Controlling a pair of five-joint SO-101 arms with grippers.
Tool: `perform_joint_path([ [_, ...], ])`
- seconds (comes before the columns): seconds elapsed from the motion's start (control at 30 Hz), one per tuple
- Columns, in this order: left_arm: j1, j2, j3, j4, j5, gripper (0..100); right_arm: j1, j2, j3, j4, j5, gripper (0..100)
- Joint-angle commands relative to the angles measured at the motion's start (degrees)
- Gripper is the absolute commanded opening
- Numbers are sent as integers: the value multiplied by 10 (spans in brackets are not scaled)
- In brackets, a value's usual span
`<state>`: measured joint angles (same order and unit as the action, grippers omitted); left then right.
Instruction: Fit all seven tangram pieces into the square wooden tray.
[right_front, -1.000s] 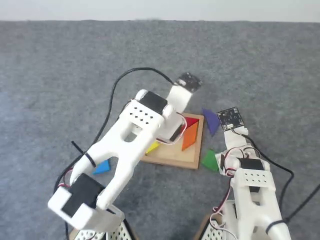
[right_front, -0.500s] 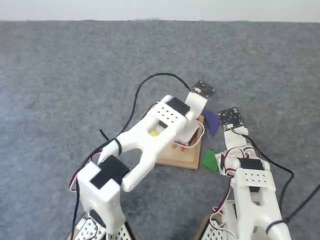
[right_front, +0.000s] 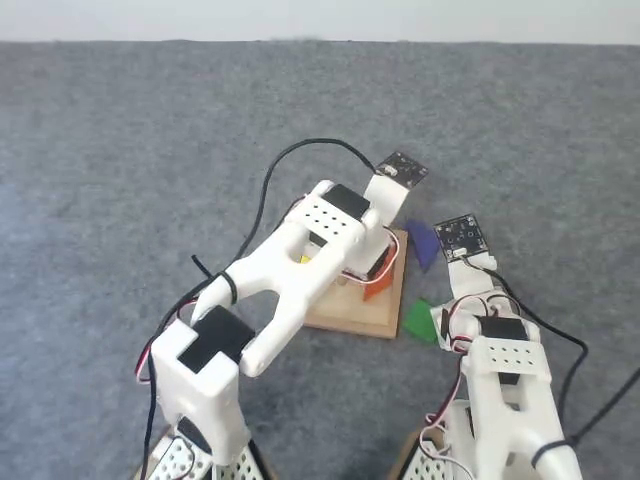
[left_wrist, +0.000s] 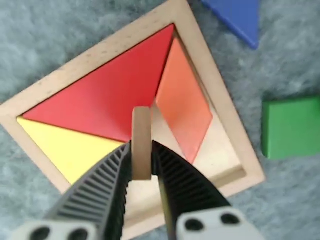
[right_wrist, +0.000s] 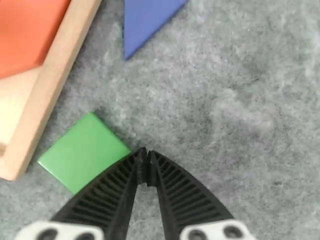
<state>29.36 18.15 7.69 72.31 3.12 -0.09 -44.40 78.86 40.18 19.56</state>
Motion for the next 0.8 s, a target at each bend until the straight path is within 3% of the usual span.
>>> perform_joint_path([
  [0.0, 4, -4, -22, -9, -19, 105, -4, -15, -5, -8, 7, 9],
  [0.27, 12, -4, -22, -9, -40, 91, -4, -15, -5, -7, 7, 9],
  [0.77, -77, -4, -9, -11, -117, 91, -4, -15, -5, -7, 7, 9],
])
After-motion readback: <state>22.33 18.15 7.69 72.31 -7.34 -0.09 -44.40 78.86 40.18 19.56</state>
